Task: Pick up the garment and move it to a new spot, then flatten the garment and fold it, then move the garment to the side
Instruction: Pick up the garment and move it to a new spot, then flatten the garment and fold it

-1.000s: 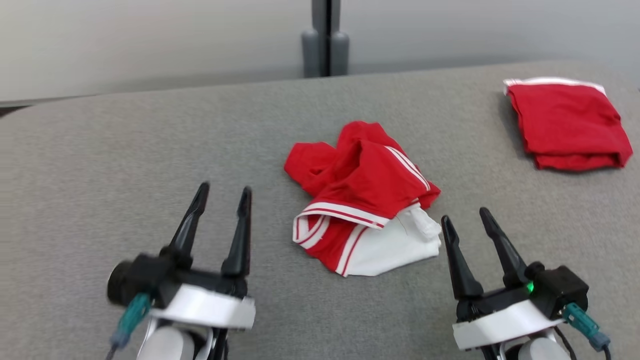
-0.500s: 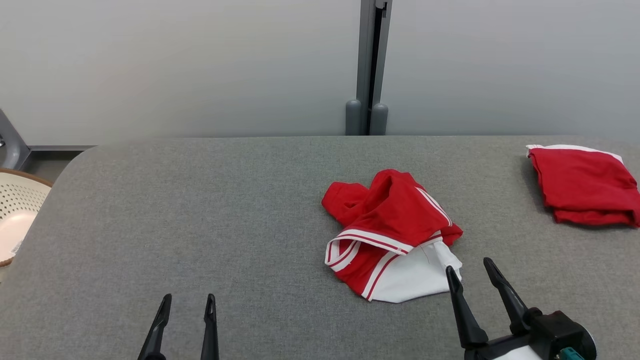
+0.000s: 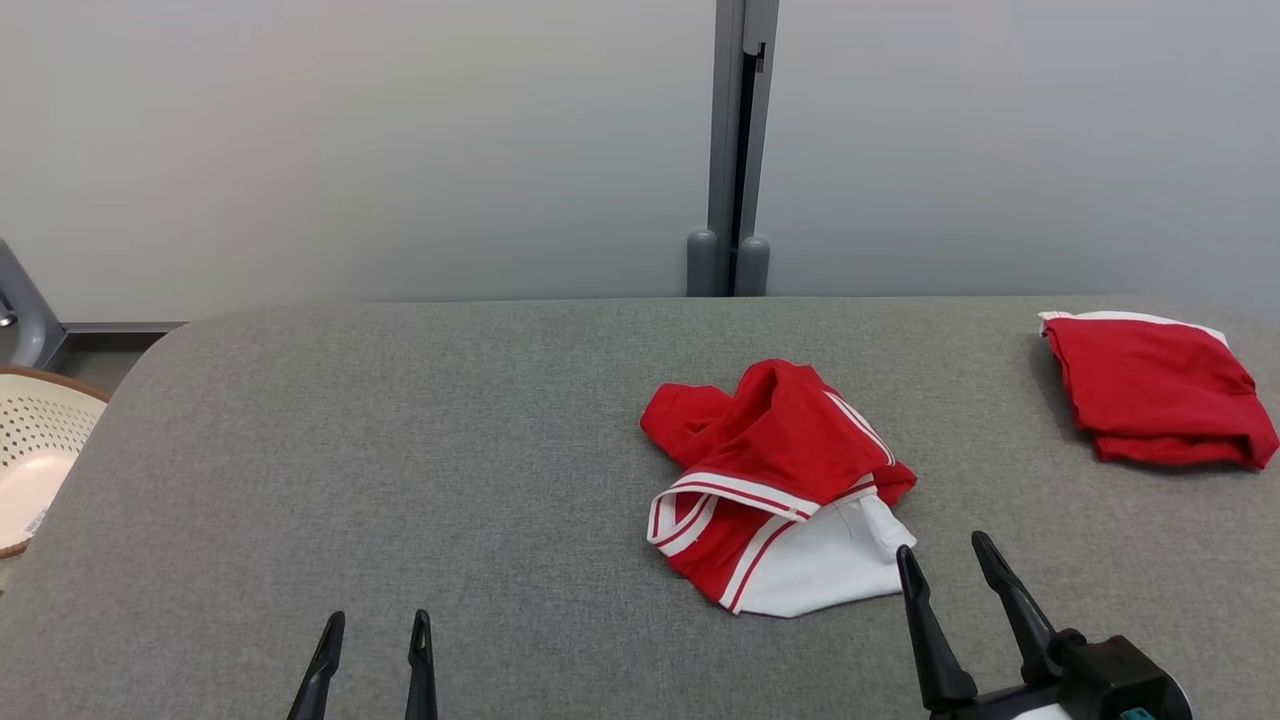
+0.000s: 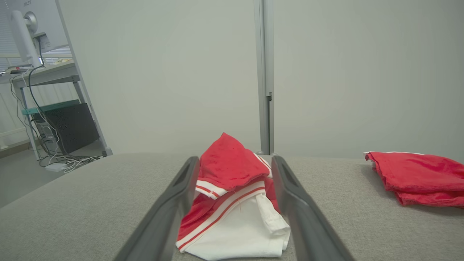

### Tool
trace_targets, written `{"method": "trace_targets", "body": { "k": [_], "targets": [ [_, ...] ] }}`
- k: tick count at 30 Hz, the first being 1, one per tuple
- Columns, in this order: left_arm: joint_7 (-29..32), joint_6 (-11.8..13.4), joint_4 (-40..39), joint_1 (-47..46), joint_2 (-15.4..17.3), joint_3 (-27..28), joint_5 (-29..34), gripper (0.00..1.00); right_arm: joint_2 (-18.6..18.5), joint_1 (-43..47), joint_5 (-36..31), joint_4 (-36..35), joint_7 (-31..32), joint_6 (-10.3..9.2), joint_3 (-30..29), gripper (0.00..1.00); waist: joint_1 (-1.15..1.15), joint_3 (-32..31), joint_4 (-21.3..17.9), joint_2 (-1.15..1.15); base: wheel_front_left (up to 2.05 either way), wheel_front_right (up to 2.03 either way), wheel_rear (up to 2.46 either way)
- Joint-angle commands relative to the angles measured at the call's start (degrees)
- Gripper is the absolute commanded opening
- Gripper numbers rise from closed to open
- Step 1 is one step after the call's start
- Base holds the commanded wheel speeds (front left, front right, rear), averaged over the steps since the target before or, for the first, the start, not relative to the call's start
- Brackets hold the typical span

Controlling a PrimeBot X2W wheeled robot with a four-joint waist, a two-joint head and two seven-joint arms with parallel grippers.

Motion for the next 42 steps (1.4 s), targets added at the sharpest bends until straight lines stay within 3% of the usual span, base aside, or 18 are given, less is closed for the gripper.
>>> {"method": "trace_targets", "body": {
  "k": [1, 15, 22, 27, 35, 42],
  "targets": [
    [0.0, -0.09, 0.2, -0.47, 0.18, 0.1, -0.28, 1.0, -0.06, 0.19, 0.36, 0.13, -0.03, -0.03, -0.09, 1.0, 0.0, -0.03, 0.04, 0.0, 0.0, 0.0, 0.0],
    [0.0, -0.12, 0.85, -0.98, 0.17, -0.22, -0.61, 1.0, 0.16, -0.52, 2.24, -1.12, -0.03, -0.03, 0.48, 1.0, 0.0, 0.44, -0.11, 0.0, 0.0, 0.0, 0.0],
    [-0.01, -2.28, 6.55, -3.38, 0.24, -2.48, 0.69, 1.0, -0.48, -2.1, 3.65, -2.19, -0.04, -0.03, 1.29, 1.0, 0.0, 3.74, -1.33, 0.0, 0.0, 0.0, 0.0],
    [-0.01, -4.75, 11.55, -6.8, 0.12, -4.79, -2.55, 1.0, -0.84, -3.18, 4.28, -3.34, -0.03, -0.03, 1.14, 1.0, 0.0, 6.73, -2.58, 0.0, 0.0, 0.0, 0.0],
    [-0.01, -11.47, 20.42, -19.42, 0.2, -12.78, -8.76, 1.0, -1.38, -8.79, 5.13, -4.89, -0.04, -0.03, 0.56, 1.0, 0.0, 15.61, -4.77, 0.0, 0.0, 0.0, 0.0],
    [-0.01, -13.44, 30.15, -28.62, 0.15, -19.07, -16.16, 1.0, -1.66, -12.27, 6.93, -6.11, -0.03, -0.03, 2.16, 1.0, 0.0, 19.98, -8.79, 0.0, 0.0, 0.0, 0.0]
  ]
}}
